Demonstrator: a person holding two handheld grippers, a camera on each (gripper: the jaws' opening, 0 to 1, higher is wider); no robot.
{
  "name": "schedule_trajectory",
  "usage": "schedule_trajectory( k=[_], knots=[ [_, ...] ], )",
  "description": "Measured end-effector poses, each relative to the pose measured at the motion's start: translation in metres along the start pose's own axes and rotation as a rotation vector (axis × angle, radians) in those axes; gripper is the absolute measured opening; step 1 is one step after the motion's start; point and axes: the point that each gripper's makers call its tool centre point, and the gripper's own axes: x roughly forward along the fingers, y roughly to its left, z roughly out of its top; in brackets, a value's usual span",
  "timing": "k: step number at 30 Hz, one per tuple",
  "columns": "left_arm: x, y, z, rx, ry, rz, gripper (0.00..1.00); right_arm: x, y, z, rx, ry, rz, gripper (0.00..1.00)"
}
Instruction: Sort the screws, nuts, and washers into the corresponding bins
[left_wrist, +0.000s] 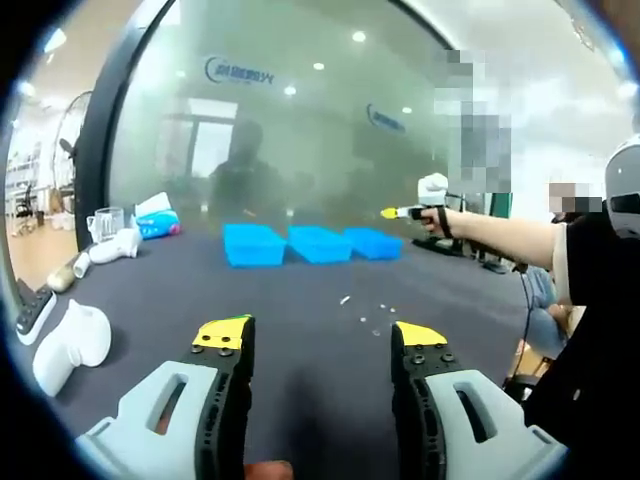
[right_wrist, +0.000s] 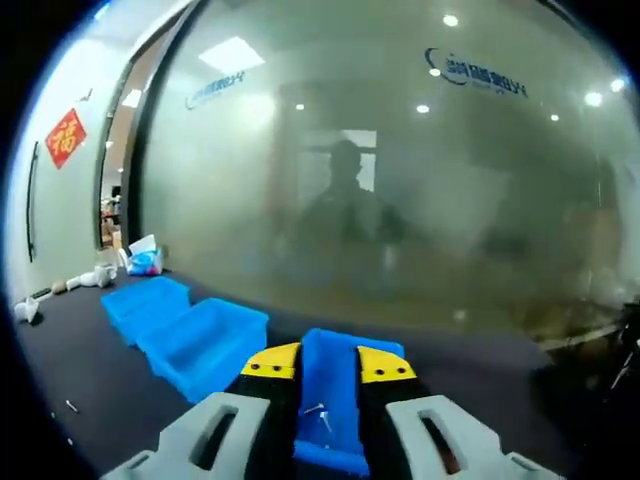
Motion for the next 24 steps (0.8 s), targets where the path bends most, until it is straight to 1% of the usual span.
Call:
schedule_trajectory(
  k=[1,5,9,14,19,22,24],
  knots=[
    [0.0,0.0,0.0,-0.001,0.001,-0.001,0.53,-0.002,0.002,0.0,0.003,-0.001,0.011,0.22],
    [0.001,-0.002,0.001,0.0,-0.001,-0.006,0.53,-0.013,0.008,0.0,-0.031,-0.012,0.03,0.23],
    [0.002,-0.003,0.002,0.001,-0.001,-0.007,0.53,-0.028,0.022,0.0,-0.04,-0.023,0.075,0.25],
    [0.002,-0.005,0.002,-0.002,0.0,-0.01,0.53,-0.056,0.054,-0.006,-0.089,-0.011,0.171,0.27],
    [0.003,-0.009,0.004,-0.006,-0.006,-0.018,0.53,-0.091,0.086,-0.007,-0.094,-0.039,0.248,0.3],
    [0.003,-0.011,0.005,-0.002,-0.007,-0.023,0.53,-0.118,0.107,-0.008,-0.09,-0.062,0.291,0.32],
    [0.004,-0.013,0.006,0.0,-0.006,-0.026,0.53,-0.127,0.115,-0.007,-0.096,-0.073,0.31,0.32]
  ],
)
